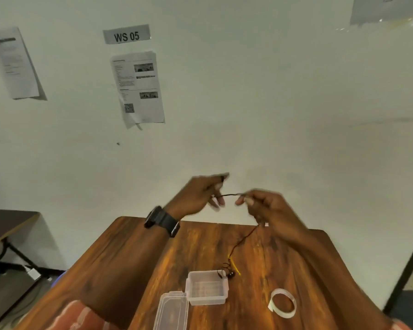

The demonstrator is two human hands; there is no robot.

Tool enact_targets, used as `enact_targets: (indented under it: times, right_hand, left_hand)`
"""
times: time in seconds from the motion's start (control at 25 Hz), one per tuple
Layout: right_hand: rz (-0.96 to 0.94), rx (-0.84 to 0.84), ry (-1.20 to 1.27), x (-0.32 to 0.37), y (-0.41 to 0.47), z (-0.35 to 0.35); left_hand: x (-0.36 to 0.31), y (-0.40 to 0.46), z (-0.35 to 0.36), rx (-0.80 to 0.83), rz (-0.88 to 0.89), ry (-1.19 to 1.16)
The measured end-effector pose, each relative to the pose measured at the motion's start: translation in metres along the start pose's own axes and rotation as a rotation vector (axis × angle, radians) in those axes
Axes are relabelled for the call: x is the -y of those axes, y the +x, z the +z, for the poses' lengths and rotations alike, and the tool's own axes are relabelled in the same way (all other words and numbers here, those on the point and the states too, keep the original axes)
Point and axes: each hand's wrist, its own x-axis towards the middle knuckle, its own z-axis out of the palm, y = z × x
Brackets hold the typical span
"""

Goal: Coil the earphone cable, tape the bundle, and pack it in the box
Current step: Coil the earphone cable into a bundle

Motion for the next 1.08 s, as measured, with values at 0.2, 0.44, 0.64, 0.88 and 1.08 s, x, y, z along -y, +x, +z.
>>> enact_targets:
  times: [0.2, 0.44, 0.64, 0.88, 1.08]
  right_hand:
    - [-0.010, -0.065, -0.005, 0.003, 0.044, -0.030]
    - [0.137, 0.145, 0.237, -0.044, 0.004, 0.022]
    - [0.042, 0.097, 0.147, -0.004, -0.001, -0.007]
    - [-0.044, -0.166, -0.009, 0.031, 0.055, -0.041]
    - [0.078, -0.143, 0.090, -0.015, 0.048, 0.006]
  left_hand:
    - [-0.006, -0.046, 0.047, 0.503, -0.005, -1.096]
    - [-0.032, 0.009, 0.003, -0.231, 0.222, -1.069]
    - [-0.013, 0.016, -0.028, -0.228, 0.036, 0.112]
    - [-0.019, -0.044, 0.028, 0.487, 0.005, -1.057]
    - [-0.057, -0.028, 0.026, 0.135, 0.151, -1.410]
